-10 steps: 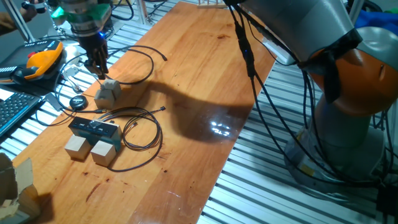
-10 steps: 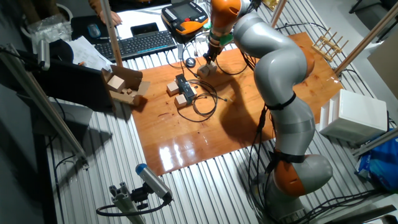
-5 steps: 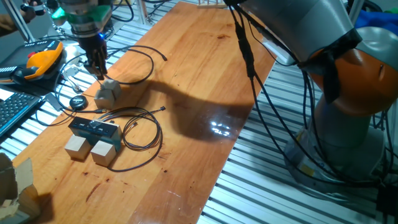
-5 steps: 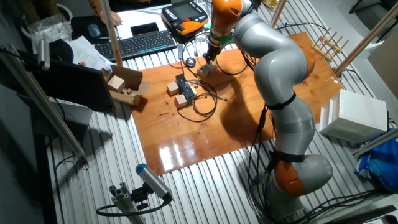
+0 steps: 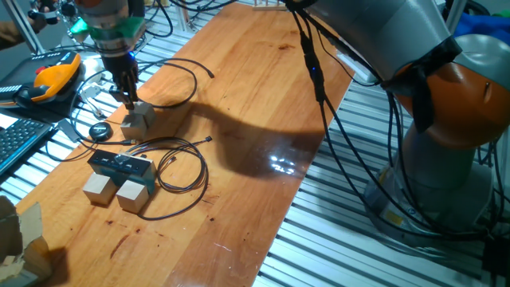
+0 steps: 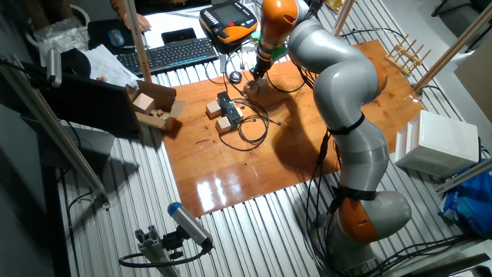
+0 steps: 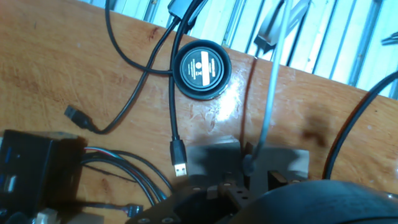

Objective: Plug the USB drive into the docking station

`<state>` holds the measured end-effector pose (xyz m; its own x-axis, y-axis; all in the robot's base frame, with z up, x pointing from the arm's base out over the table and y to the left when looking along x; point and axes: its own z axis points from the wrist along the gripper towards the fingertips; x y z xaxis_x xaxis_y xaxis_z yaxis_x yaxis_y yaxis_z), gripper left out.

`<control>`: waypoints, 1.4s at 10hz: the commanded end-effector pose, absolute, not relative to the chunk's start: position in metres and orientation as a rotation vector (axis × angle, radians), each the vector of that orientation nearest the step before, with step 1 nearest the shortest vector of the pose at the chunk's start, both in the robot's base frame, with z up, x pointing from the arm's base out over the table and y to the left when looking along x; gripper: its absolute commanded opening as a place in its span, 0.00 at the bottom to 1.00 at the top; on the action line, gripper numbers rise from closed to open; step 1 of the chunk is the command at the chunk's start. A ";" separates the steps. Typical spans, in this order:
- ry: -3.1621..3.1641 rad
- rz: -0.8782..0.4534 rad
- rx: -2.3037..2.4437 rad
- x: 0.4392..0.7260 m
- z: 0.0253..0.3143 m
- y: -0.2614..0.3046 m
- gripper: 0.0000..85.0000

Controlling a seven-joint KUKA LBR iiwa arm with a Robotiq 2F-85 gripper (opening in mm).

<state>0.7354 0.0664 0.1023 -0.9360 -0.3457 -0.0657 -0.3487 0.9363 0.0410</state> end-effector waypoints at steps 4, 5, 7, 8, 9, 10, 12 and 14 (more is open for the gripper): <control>3.035 0.081 -0.554 0.740 0.099 0.067 0.40; 3.030 0.082 -0.563 0.742 0.097 0.066 0.40; 3.022 0.083 -0.595 0.744 0.092 0.067 0.40; 3.020 0.083 -0.609 0.744 0.092 0.067 0.40; 3.021 0.079 -0.629 0.745 0.092 0.067 0.40; 3.020 0.085 -0.643 0.745 0.091 0.068 0.40; 3.016 0.094 -0.659 0.745 0.086 0.068 0.40; 3.016 0.104 -0.672 0.745 0.083 0.068 0.40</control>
<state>0.7450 0.0679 0.0831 -0.9041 -0.4226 -0.0634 -0.4260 0.9030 0.0560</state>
